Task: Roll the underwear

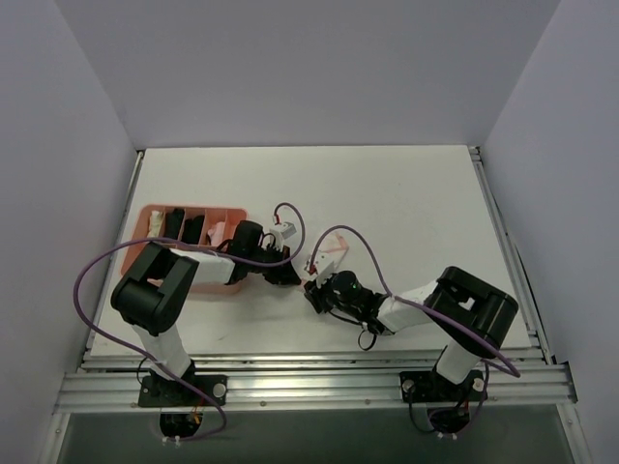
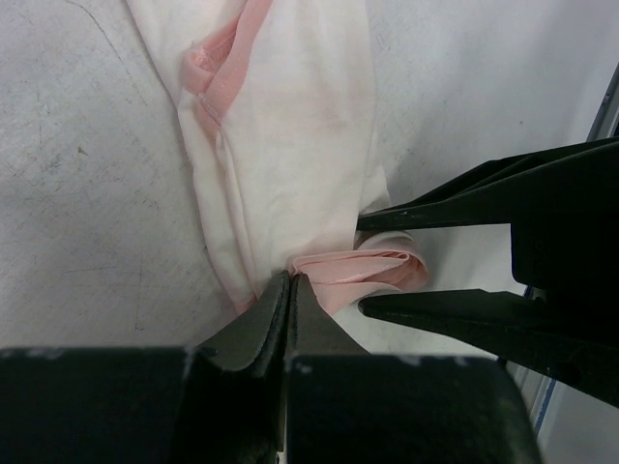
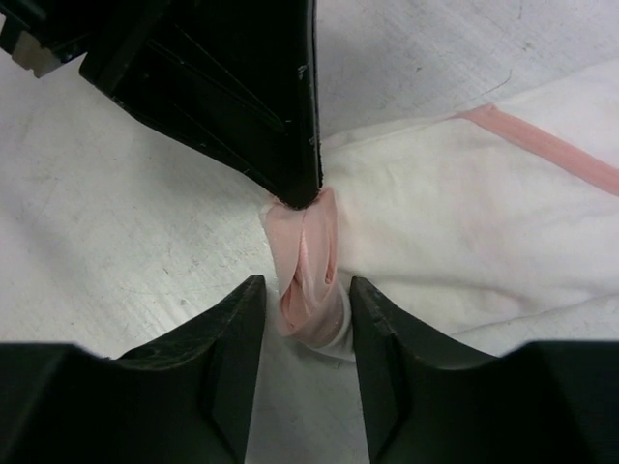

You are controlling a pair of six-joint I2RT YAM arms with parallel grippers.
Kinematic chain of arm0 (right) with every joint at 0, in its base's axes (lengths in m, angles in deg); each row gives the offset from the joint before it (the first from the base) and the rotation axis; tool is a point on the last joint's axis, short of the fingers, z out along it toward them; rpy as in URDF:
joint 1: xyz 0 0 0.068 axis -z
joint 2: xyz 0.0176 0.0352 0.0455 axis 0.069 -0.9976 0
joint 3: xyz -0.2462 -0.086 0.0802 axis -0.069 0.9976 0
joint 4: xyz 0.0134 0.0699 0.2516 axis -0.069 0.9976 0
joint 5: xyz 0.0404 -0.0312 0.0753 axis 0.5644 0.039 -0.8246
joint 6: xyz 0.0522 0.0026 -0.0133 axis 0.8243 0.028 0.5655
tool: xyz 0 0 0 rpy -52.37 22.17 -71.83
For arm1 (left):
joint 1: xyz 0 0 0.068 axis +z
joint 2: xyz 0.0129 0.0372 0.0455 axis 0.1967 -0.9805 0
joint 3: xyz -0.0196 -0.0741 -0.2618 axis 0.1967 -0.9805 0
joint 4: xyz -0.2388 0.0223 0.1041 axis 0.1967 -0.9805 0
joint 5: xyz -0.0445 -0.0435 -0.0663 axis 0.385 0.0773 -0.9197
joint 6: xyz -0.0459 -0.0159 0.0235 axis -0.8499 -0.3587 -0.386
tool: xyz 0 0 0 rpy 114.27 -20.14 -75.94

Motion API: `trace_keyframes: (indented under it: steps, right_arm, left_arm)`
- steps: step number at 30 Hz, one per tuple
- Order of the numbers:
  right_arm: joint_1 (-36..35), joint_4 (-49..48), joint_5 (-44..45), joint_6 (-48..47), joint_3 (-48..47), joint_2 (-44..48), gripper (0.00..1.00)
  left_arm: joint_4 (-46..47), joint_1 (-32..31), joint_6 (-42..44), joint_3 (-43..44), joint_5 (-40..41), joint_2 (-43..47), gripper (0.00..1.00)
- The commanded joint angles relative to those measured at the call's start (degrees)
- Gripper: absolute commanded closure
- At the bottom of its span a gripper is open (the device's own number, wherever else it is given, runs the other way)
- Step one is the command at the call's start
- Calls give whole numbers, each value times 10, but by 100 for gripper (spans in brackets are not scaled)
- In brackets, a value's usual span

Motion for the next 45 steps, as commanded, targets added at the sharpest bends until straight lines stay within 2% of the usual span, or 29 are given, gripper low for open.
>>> trace_keyframes:
  steps: [1, 5, 8, 9, 12, 14, 17, 18, 21, 25, 31, 39, 45]
  right_arm:
    - [-4, -25, 40, -7, -15, 2, 65]
    - [-3, -85, 26, 2, -7, -10, 71]
    - [1, -109, 18, 18, -10, -31, 82]
    - [7, -119, 18, 25, -2, -38, 89]
    - [50, -171, -38, 78, 18, -47, 99]
    - [78, -197, -85, 108, 33, -61, 99]
    - [105, -217, -119, 144, 37, -87, 100]
    - [108, -224, -126, 159, 39, -94, 100]
    - [131, -268, -167, 186, 46, -124, 100]
    - [175, -316, -231, 246, 47, -164, 100]
    - [207, -274, -278, 274, 22, -167, 100]
    - [219, -181, -279, 278, -14, -170, 100]
    - [221, -196, -293, 301, -19, -195, 100]
  left_arm:
    - [-4, 3, 8, 9, 19, -16, 98]
    - [6, 3, 3, 12, 20, -29, 98]
    - [13, 5, -1, 10, 18, -36, 98]
    - [16, 6, -1, 9, 18, -35, 98]
    - [20, 16, -7, 3, 27, -19, 95]
    - [18, 21, -9, 3, 46, 0, 86]
    - [18, 21, -7, 3, 71, 28, 81]
    - [21, 21, -7, 3, 76, 34, 75]
    - [22, 20, -5, 4, 91, 57, 68]
    - [24, 20, 10, -14, 123, 92, 62]
    - [8, 13, 35, -18, 138, 108, 59]
    - [5, -13, 39, -1, 147, 74, 53]
    - [12, -27, 42, 6, 154, 43, 50]
